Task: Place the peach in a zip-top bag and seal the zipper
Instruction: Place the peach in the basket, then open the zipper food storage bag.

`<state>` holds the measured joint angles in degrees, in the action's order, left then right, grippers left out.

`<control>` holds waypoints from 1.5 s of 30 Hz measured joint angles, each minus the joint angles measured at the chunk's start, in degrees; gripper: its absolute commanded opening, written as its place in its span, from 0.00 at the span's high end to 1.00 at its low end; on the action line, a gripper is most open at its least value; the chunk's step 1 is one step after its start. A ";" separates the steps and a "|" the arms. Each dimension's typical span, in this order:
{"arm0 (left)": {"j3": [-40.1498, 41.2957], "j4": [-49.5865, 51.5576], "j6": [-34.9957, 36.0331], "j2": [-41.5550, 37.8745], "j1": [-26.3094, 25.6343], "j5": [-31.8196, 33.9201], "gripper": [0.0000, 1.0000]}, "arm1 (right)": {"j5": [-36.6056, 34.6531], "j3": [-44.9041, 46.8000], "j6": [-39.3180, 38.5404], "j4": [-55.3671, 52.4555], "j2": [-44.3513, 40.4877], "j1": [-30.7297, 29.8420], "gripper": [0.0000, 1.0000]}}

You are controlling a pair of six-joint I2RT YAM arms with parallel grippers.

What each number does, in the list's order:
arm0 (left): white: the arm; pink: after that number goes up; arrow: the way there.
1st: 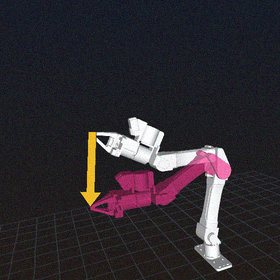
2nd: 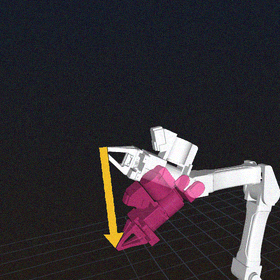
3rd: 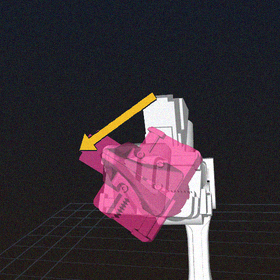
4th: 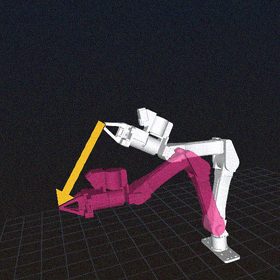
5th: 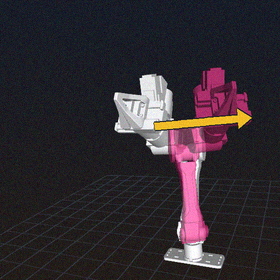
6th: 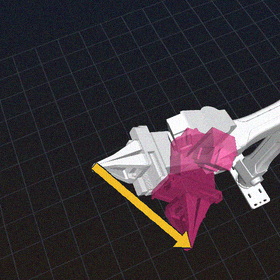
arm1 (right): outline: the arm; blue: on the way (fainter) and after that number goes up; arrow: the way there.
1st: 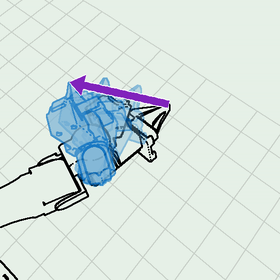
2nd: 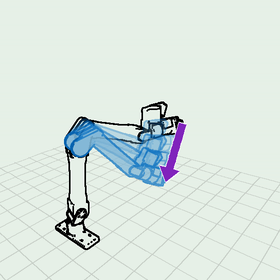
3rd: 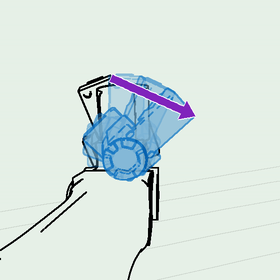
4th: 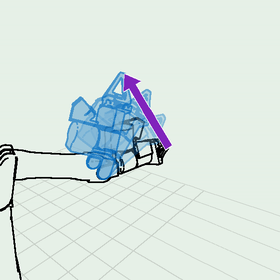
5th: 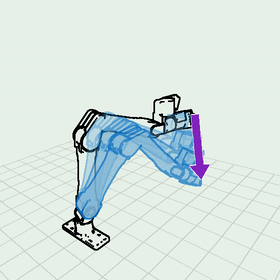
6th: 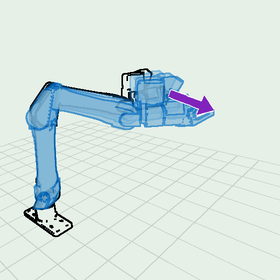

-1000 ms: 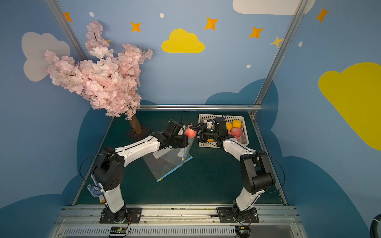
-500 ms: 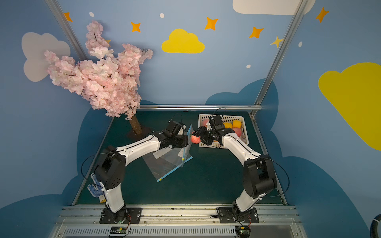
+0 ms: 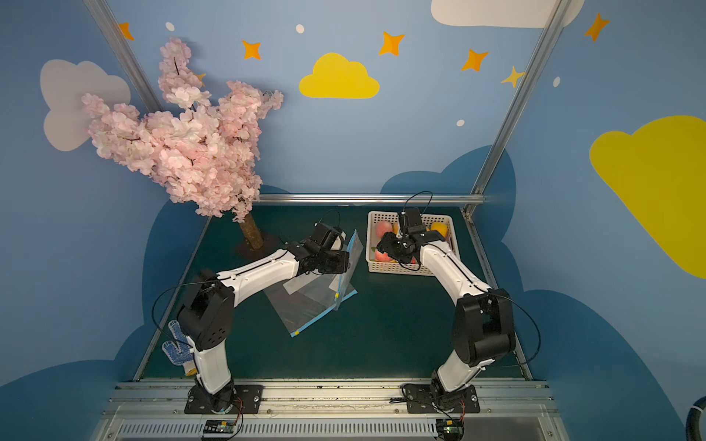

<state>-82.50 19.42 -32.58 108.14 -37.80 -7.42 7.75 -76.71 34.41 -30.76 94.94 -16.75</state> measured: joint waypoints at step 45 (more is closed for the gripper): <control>-1.29 2.34 2.38 -0.04 -2.78 3.10 0.97 | 13.49 -2.97 -0.70 -4.07 3.28 -10.29 0.43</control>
<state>-83.79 21.76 -30.20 108.09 -40.58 -4.32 21.23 -79.68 33.71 -34.83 98.21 -27.05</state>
